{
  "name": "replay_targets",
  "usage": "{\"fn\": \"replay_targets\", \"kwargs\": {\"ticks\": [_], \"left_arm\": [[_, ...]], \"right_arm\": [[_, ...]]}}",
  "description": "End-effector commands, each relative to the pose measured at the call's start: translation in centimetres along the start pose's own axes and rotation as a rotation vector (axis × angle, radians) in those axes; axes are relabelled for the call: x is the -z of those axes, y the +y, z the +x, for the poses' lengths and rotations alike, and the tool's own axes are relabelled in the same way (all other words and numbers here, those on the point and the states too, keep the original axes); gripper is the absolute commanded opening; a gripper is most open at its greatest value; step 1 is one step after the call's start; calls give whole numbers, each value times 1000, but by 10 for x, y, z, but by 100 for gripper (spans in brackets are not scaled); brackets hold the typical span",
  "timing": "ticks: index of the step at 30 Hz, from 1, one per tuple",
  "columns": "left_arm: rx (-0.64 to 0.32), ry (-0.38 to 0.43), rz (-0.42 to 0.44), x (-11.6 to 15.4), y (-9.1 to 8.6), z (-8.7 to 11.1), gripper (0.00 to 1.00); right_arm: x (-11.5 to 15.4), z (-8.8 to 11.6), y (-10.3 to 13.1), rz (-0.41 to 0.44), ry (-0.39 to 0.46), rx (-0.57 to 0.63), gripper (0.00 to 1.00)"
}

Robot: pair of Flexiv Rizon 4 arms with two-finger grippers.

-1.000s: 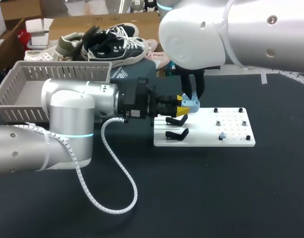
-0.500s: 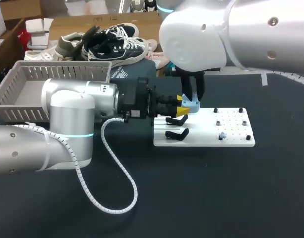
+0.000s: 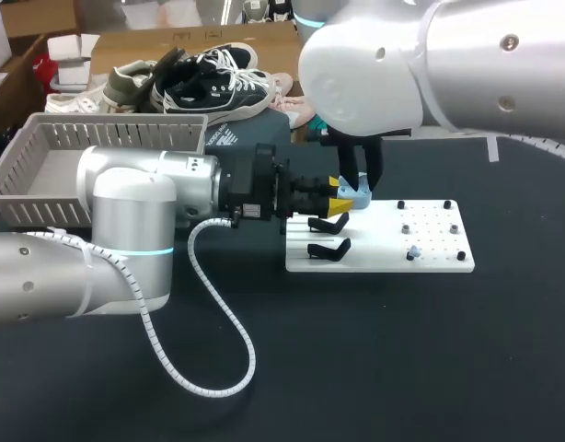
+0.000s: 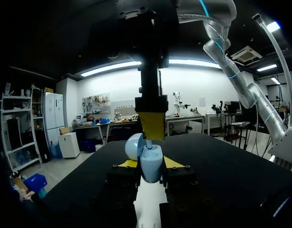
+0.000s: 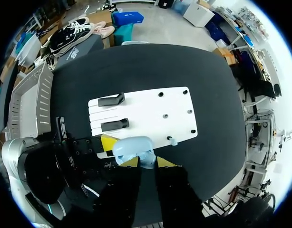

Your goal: Pick up each earbud case from the left stands, insert the matching earbuds, close the lid, and place the case in the box.

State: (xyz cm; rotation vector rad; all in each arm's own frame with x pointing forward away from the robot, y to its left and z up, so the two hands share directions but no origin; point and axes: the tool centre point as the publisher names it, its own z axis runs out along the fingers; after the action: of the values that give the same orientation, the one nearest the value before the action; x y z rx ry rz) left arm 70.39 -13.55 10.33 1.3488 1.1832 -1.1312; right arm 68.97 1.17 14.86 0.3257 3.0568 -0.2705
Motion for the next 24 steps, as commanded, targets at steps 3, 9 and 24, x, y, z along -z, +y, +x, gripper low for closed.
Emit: {"fn": "replay_targets", "kwargs": {"ticks": [3, 9, 24], "left_arm": [[-1, 0, -6, 0, -2, 0, 0], [-1, 0, -6, 0, -2, 0, 0], [-1, 0, -6, 0, -2, 0, 0]], "right_arm": [[-2, 0, 0, 6, 2, 1, 0], [-3, -1, 1, 14, 2, 8, 0], [-4, -1, 3, 10, 3, 10, 25]]}}
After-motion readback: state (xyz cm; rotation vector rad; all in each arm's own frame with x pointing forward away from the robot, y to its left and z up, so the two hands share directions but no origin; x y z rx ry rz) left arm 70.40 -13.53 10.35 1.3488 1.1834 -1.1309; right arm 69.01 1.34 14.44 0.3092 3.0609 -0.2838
